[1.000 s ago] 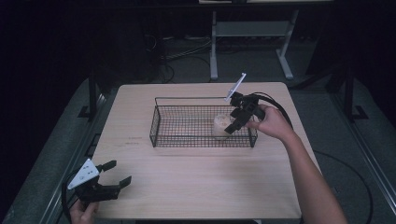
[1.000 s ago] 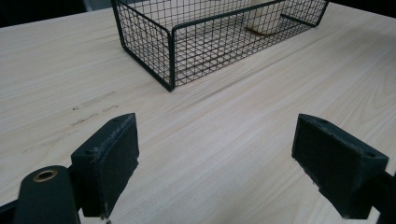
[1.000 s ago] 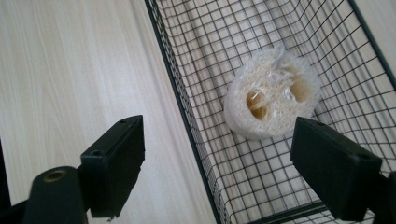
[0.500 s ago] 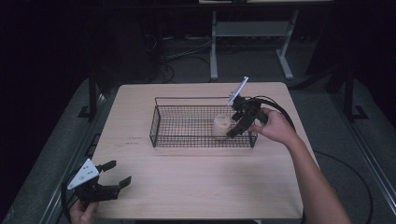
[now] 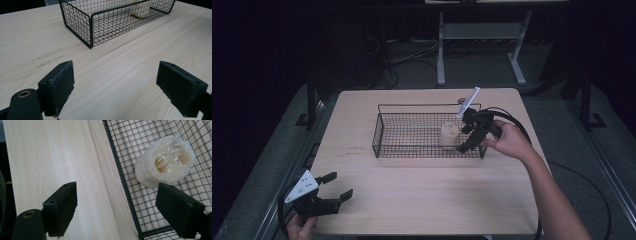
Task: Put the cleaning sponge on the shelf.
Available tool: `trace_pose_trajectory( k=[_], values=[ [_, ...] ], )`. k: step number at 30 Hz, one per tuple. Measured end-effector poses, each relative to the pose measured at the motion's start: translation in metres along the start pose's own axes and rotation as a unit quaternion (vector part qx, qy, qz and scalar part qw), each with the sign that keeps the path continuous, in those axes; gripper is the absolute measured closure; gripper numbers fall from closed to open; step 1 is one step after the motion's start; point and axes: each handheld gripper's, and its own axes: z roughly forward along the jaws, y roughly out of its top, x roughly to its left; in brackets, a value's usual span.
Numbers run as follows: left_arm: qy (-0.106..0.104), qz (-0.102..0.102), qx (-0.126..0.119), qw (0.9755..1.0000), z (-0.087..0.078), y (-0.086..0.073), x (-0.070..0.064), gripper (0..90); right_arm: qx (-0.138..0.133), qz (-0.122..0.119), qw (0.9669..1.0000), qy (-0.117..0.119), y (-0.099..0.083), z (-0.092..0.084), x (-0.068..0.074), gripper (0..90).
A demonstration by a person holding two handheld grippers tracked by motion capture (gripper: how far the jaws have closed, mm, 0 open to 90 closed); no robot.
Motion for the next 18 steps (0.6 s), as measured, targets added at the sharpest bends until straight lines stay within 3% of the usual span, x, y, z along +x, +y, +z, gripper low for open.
trace_pose_trajectory(
  k=[18],
  values=[
    [0.000,0.002,0.001,1.0000,0.000,0.000,-0.001,14.1,0.006,-0.005,1.0000,0.006,-0.015,0.011,0.011,17.0]
  ],
)
